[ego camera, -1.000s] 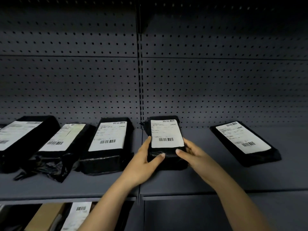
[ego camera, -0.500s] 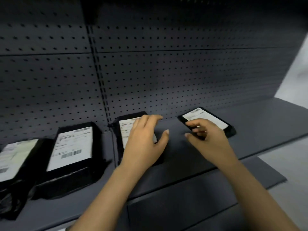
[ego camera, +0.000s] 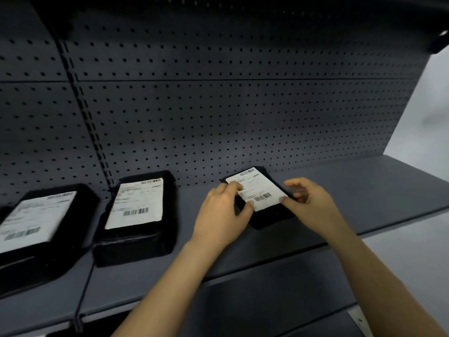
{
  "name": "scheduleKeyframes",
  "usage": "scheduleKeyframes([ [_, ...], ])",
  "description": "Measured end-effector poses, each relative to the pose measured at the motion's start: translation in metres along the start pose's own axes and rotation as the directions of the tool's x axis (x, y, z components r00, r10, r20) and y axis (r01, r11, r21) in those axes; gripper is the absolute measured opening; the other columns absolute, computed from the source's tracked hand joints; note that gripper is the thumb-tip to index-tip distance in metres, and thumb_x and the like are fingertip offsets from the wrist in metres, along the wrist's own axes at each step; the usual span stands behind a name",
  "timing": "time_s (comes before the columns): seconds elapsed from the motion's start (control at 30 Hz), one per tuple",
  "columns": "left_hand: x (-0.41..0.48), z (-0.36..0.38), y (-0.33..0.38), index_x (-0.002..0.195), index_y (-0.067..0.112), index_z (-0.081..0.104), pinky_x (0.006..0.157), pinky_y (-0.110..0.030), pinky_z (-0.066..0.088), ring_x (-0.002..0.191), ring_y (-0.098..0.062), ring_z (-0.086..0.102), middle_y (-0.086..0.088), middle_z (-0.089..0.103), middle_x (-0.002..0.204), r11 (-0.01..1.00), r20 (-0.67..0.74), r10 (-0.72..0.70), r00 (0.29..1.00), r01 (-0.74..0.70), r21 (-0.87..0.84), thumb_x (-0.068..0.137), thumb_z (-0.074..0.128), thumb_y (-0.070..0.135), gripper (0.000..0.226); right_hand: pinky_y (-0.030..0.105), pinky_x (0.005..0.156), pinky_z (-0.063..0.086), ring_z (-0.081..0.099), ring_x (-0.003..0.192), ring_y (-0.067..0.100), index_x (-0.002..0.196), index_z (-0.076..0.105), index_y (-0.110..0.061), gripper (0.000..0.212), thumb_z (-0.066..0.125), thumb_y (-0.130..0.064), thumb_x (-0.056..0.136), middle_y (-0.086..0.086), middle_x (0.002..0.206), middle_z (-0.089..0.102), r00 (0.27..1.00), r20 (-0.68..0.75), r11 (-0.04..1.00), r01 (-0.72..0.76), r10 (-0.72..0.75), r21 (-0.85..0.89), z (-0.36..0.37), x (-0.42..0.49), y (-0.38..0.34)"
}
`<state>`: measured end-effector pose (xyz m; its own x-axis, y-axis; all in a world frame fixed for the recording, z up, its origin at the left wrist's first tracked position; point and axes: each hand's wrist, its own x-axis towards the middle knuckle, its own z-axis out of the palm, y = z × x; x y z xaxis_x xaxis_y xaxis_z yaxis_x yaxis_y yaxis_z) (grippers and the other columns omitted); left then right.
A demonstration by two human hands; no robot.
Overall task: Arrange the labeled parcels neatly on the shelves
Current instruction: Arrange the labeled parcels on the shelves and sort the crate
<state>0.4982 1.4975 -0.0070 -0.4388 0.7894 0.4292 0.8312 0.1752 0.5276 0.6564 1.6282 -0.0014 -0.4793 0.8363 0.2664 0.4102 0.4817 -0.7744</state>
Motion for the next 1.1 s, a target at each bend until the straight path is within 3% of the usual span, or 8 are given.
scheduleKeyframes([
  [0.17, 0.007, 0.036, 0.013, 0.141, 0.022, 0.039, 0.082, -0.022, 0.036, 0.124, -0.021, 0.051, 0.000, 0.055, 0.137, 0.956, 0.177, -0.287, 0.941, 0.294, -0.015, 0.093, 0.053, 0.049, 0.056, 0.025, 0.096, 0.035, 0.045, 0.130, 0.014, 0.146, 0.040, -0.028, 0.062, 0.067, -0.027, 0.090, -0.009, 0.141, 0.047, 0.976, 0.211, 0.998, -0.056, 0.058, -0.014, 0.000, 0.023, 0.026],
  [0.27, 0.010, 0.048, 0.024, 0.146, 0.023, 0.031, 0.081, -0.019, 0.034, 0.127, -0.020, 0.050, 0.002, 0.053, 0.140, 0.911, 0.261, -0.384, 0.886, 0.409, -0.050, 0.095, 0.049, 0.051, 0.061, 0.023, 0.090, 0.034, 0.049, 0.114, 0.007, 0.142, 0.045, -0.028, 0.053, 0.063, -0.025, 0.092, -0.018, 0.126, 0.049, 0.951, 0.306, 0.998, -0.063, 0.051, 0.029, 0.001, 0.029, 0.033],
  [0.33, 0.014, 0.055, 0.025, 0.146, 0.028, 0.034, 0.083, -0.017, 0.032, 0.128, -0.016, 0.049, 0.007, 0.052, 0.140, 0.874, 0.292, -0.405, 0.867, 0.461, -0.156, 0.096, 0.050, 0.048, 0.056, 0.022, 0.083, 0.038, 0.052, 0.105, 0.005, 0.134, 0.053, -0.029, 0.044, 0.063, -0.024, 0.092, -0.012, 0.126, 0.060, 0.943, 0.329, 0.996, -0.065, 0.041, 0.060, 0.003, 0.035, 0.039],
  [0.43, 0.019, 0.064, 0.019, 0.144, 0.032, 0.039, 0.090, -0.018, 0.033, 0.129, -0.010, 0.047, 0.013, 0.052, 0.140, 0.829, 0.237, -0.416, 0.878, 0.473, -0.299, 0.094, 0.057, 0.040, 0.054, 0.021, 0.085, 0.042, 0.058, 0.109, 0.006, 0.133, 0.056, -0.027, 0.046, 0.068, -0.024, 0.088, -0.011, 0.123, 0.064, 0.946, 0.322, 0.989, -0.087, 0.045, 0.117, 0.006, 0.041, 0.050],
  [0.6, 0.018, 0.067, 0.020, 0.148, 0.031, 0.036, 0.108, -0.024, 0.035, 0.129, -0.003, 0.043, 0.027, 0.044, 0.129, 0.780, 0.075, -0.392, 0.917, 0.374, -0.502, 0.090, 0.065, 0.019, 0.065, 0.005, 0.082, 0.039, 0.053, 0.111, -0.010, 0.135, 0.051, -0.026, 0.054, 0.072, -0.017, 0.087, -0.024, 0.115, 0.058, 0.963, 0.263, 0.953, -0.029, -0.054, 0.300, 0.007, 0.037, 0.053],
  [0.7, 0.020, 0.059, 0.021, 0.144, 0.031, 0.042, 0.106, -0.030, 0.043, 0.126, -0.009, 0.051, 0.024, 0.048, 0.137, 0.780, -0.047, -0.315, 0.948, 0.230, -0.582, 0.086, 0.071, 0.011, 0.068, -0.001, 0.080, 0.040, 0.052, 0.105, -0.020, 0.134, 0.050, -0.027, 0.057, 0.073, -0.009, 0.085, -0.025, 0.116, 0.058, 0.980, 0.148, 0.904, 0.062, -0.137, 0.424, 0.001, 0.034, 0.047],
  [0.87, 0.024, 0.038, 0.028, 0.143, 0.025, 0.042, 0.104, -0.029, 0.045, 0.127, -0.003, 0.051, 0.014, 0.049, 0.142, 0.754, -0.195, -0.143, 0.970, -0.021, -0.657, 0.085, 0.070, 0.000, 0.069, 0.011, 0.091, 0.046, 0.056, 0.116, -0.004, 0.124, 0.050, -0.038, 0.064, 0.073, 0.003, 0.081, -0.013, 0.124, 0.060, 0.958, -0.025, 0.790, 0.250, -0.285, 0.560, -0.013, 0.032, 0.027],
  [1.1, 0.025, 0.018, 0.038, 0.146, 0.015, 0.035, 0.110, -0.040, 0.039, 0.139, -0.016, 0.040, 0.003, 0.042, 0.151, 0.708, -0.313, -0.020, 0.950, -0.208, -0.675, 0.084, 0.064, -0.003, 0.070, 0.019, 0.100, 0.045, 0.055, 0.123, 0.007, 0.132, 0.049, -0.023, 0.063, 0.073, 0.005, 0.081, -0.009, 0.130, 0.059, 0.887, -0.174, 0.695, 0.446, -0.428, 0.564, -0.022, 0.029, 0.004],
])
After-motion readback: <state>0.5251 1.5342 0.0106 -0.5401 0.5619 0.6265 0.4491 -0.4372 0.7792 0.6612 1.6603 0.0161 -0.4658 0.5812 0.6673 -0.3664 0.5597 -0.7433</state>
